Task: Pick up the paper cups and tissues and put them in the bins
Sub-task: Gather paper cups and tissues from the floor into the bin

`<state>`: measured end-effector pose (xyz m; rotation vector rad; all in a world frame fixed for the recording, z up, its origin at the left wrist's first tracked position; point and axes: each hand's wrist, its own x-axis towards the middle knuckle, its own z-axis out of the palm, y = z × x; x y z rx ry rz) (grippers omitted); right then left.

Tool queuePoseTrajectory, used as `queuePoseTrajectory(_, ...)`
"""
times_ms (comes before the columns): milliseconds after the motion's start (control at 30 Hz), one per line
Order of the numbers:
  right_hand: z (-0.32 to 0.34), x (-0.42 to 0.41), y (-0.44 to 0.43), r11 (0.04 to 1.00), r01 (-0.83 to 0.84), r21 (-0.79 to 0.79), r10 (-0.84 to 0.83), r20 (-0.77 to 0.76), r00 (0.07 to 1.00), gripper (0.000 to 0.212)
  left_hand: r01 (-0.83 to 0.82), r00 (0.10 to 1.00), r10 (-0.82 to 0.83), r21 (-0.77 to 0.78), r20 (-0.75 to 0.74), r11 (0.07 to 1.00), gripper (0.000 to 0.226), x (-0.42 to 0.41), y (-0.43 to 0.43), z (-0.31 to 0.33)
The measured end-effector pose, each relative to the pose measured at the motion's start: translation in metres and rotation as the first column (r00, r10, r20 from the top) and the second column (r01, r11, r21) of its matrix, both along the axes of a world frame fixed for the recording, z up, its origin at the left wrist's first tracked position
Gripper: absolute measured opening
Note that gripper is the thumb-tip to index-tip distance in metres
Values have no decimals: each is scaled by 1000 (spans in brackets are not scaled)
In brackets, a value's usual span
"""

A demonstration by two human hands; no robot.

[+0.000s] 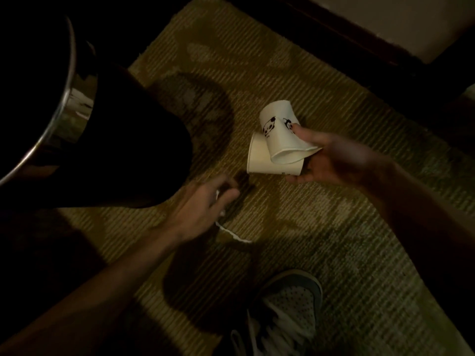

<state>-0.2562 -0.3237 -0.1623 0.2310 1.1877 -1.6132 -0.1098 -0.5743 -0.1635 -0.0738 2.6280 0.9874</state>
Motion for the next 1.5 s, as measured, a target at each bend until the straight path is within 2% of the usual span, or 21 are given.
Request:
queuePoseTrajectory(67, -1, 3, 1, 999, -37, 3, 37, 7, 999, 60, 56, 996, -57, 28, 67, 998, 16, 19, -1, -5)
queuePoseTrajectory(167, 1, 6, -1, 999, -39, -1, 39, 14, 999, 62, -14, 989, 4, 66, 150, 998, 15, 41, 1, -16)
queuePoseTrajectory(267, 7, 9, -8, 999, -54, 0, 54, 2, 999, 66, 42, 992, -32, -87, 121, 995, 25, 53, -1, -25)
queuePoseTrajectory(467, 16, 11, -15, 999, -53, -2, 53, -24, 998, 53, 133, 990, -140, -188, -25, 973, 21, 67, 7, -26)
queuePoseTrajectory(533, 21, 9, -19, 999, -37, -3, 37, -27, 999, 49, 86, 996, -84, -164, 17, 983, 20, 68, 10, -24)
queuePoseTrajectory(600, 29, 6, -24, 999, -34, -26, 33, -28, 999, 51, -56, 994, 63, -85, 89, 995, 18, 66, 12, -15)
queuePoseTrajectory(667, 41, 1, -29, 997, -38, -63, 35, -46, 998, 52, -163, 982, 168, -65, 82, 984, 21, 63, 10, 1)
queuePoseTrajectory(733, 59, -6, -34, 994, -30, -105, 23, -70, 997, 53, -202, 979, 200, -46, -37, 978, 25, 56, 11, 30)
queuePoseTrajectory(800, 81, -13, -39, 986, -19, -165, 5, -85, 996, 54, -207, 952, 203, 8, -229, 978, 26, 47, 15, 74)
queuePoseTrajectory(900, 120, -21, -53, 961, -34, -276, -8, -152, 988, 46, -219, 852, 209, 37, -480, 975, 20, 32, 17, 146)
queuePoseTrajectory(1033, 186, -24, -89, 918, -115, -380, -9, -309, 951, 37, -330, 692, 321, 112, -647, 937, 19, 21, -9, 227)
queuePoseTrajectory(1100, 212, -19, -109, 914, -121, -388, -29, -361, 932, 42, -403, 621, 305, 40, -721, 914, 18, 19, -38, 254)
queuePoseTrajectory(1133, 221, -15, -118, 916, -122, -382, -39, -388, 921, 44, -441, 616, 297, -7, -730, 897, 17, 18, -54, 262)
queuePoseTrajectory(1233, 237, 2, -142, 932, -120, -343, -44, -434, 900, 41, -530, 699, 327, -154, -636, 834, 16, 15, -98, 256)
queuePoseTrajectory(1333, 247, 18, -159, 949, -179, -259, 33, -486, 873, 39, -488, 851, 362, -321, -380, 812, 28, 20, -133, 242)
queuePoseTrajectory(1400, 249, 21, -164, 955, -214, -205, 85, -504, 860, 41, -439, 892, 369, -307, -261, 845, 45, 28, -144, 241)
queuePoseTrajectory(1500, 249, 17, -170, 962, -197, -189, 80, -496, 865, 42, -406, 891, 340, -191, -301, 894, 72, 34, -147, 248)
